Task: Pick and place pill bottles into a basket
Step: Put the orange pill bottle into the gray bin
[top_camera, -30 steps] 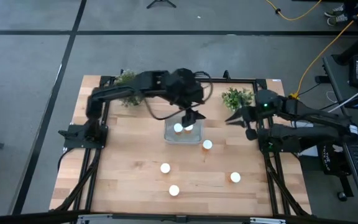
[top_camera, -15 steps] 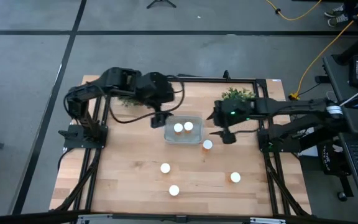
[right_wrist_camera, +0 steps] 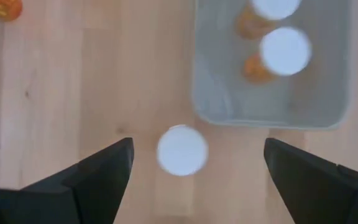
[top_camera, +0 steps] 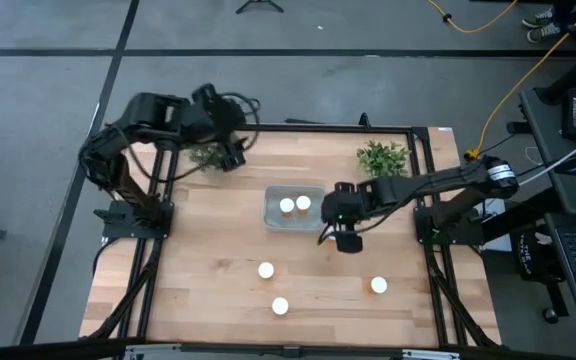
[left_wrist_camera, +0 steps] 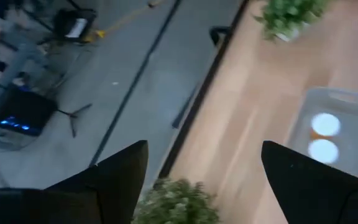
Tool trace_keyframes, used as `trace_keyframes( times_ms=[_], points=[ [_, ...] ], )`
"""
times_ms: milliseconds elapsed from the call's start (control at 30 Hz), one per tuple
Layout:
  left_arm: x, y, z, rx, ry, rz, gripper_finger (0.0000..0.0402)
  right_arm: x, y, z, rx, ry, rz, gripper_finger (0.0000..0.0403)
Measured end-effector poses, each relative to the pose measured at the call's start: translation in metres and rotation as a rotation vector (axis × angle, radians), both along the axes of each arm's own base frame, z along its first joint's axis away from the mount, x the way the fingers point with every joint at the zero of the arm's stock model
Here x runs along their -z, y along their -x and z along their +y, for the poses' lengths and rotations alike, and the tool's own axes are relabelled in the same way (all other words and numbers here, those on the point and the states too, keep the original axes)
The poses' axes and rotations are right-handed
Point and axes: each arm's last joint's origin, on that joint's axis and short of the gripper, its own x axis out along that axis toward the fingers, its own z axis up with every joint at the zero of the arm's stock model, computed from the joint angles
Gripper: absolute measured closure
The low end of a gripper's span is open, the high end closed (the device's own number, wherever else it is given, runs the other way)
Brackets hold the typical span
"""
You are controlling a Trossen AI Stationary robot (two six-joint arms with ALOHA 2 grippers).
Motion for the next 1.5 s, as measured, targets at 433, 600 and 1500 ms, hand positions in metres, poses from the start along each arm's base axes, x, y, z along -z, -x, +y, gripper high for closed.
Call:
trace_keyframes(
  times_ms=[433, 600, 1500],
  points=[
    [-0.006, 0.013, 0.016, -0.115, -0.055, -0.018, 0.0093, 0.039, 0.005, 0.002, 0.091, -0.035, 0.022, 0.0044],
    [-0.005, 0.012, 0.016, -0.11, -0.055, -0.013, 0.0093, 0.044, 0.004, -0.002, 0.109, -0.053, -0.001, 0.0044],
    [-0.005, 0.012, 0.016, -0.108, -0.054, -0.014, 0.0093, 0.08, 0.012, -0.004, 0.088, -0.076, -0.021, 0.0044]
  ],
)
